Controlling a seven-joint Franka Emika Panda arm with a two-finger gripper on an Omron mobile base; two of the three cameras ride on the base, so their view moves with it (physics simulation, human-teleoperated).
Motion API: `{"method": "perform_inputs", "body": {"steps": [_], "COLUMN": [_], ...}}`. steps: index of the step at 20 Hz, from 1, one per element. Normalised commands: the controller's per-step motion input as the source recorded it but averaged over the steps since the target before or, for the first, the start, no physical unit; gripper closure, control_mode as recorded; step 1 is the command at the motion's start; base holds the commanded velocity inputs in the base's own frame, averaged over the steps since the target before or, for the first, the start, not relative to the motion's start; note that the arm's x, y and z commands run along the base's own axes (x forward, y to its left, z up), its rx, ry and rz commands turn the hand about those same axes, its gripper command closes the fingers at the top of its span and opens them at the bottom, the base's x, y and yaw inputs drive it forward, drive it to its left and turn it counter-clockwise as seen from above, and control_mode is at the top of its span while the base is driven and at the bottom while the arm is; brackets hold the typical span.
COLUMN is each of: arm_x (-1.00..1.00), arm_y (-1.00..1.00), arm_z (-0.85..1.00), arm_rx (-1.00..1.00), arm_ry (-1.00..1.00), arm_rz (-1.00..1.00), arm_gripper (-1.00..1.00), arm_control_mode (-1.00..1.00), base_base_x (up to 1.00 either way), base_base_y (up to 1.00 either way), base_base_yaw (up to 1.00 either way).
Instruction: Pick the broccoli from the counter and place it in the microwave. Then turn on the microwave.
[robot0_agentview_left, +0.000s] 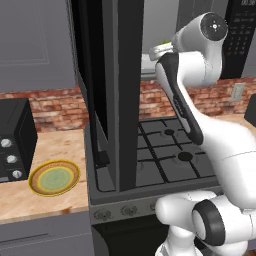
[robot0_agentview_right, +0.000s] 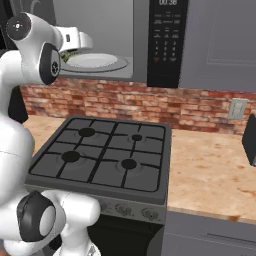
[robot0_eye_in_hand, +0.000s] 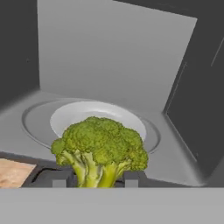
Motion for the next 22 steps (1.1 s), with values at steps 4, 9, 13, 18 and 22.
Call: {"method": "perform_inputs", "body": {"steps": [4, 9, 13, 18, 22], "arm_x": [0.74, 0.66, 0.6, 0.55, 0.48], "arm_y": [-0.04, 0.0, 0.0, -0.02, -0.01], "arm_z": [0.0, -0.06, -0.07, -0.14, -0.25], "arm_rx": [0.0, 0.0, 0.0, 0.0, 0.0], "arm_ry": [0.03, 0.07, 0.08, 0.08, 0.08], "arm_rz": [-0.14, -0.12, -0.11, -0.1, -0.08], "arm_gripper": [1.0, 1.0, 1.0, 1.0, 1.0], "arm_control_mode": [-1.0, -1.0, -1.0, -1.0, -1.0], "base_base_x": [0.0, 0.0, 0.0, 0.0, 0.0], "base_base_y": [0.0, 0.0, 0.0, 0.0, 0.0], "base_base_yaw": [0.0, 0.0, 0.0, 0.0, 0.0]}}
